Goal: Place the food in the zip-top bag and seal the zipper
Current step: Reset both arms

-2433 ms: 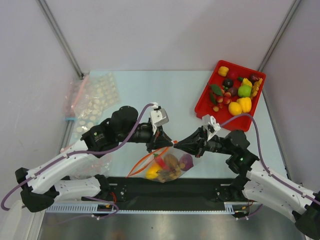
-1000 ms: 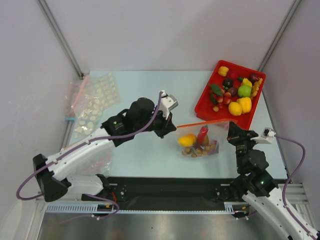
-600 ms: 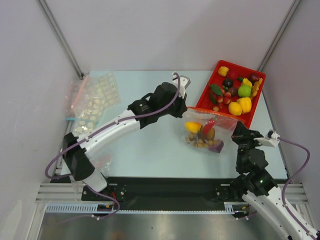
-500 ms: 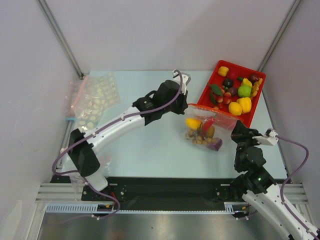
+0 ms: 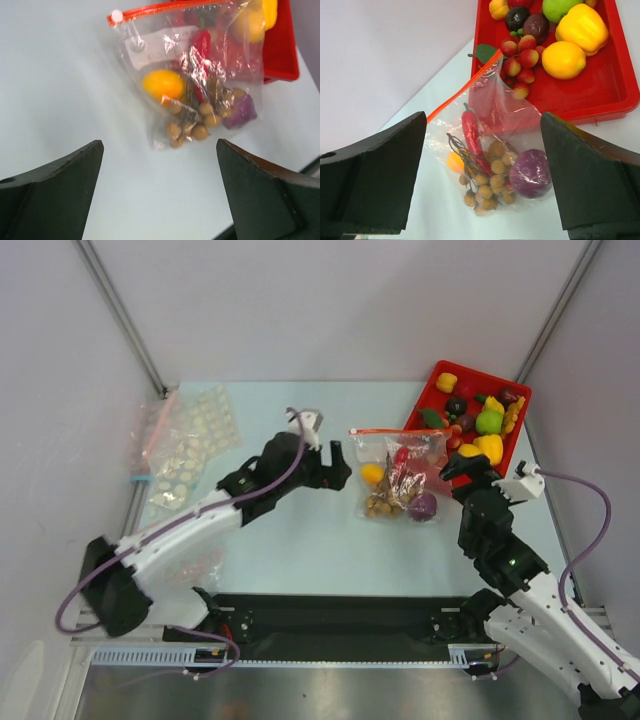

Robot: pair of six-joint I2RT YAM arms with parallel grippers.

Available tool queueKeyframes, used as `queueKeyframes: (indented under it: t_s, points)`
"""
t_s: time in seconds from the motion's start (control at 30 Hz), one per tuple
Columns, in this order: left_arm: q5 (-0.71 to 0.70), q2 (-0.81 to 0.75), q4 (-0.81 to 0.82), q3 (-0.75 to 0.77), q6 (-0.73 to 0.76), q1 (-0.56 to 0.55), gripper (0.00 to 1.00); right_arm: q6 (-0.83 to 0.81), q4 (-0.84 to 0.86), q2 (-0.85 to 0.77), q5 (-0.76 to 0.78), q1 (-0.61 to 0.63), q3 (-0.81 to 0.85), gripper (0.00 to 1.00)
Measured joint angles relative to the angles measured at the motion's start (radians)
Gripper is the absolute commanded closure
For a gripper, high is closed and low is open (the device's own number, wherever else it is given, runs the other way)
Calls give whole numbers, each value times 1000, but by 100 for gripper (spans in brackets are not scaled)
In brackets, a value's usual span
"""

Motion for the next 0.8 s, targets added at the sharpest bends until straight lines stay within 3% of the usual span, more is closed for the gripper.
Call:
queueKeyframes:
  t_s: [0.23, 0.47, 0.6, 0.8]
  points:
    - [-32, -457, 158, -355, -31, -3, 0, 53, -85, 47, -52, 0, 66, 0]
    - [-114, -714, 284, -621, 43, -3, 0, -27, -77, -34, -135, 0, 66, 0]
    - [-124, -737, 385, -708, 90, -3, 0, -71, -8, -81, -165, 0, -9, 0]
    - [-121, -686, 412, -711, 116, -3, 0, -90, 41, -109, -225, 0, -82, 0]
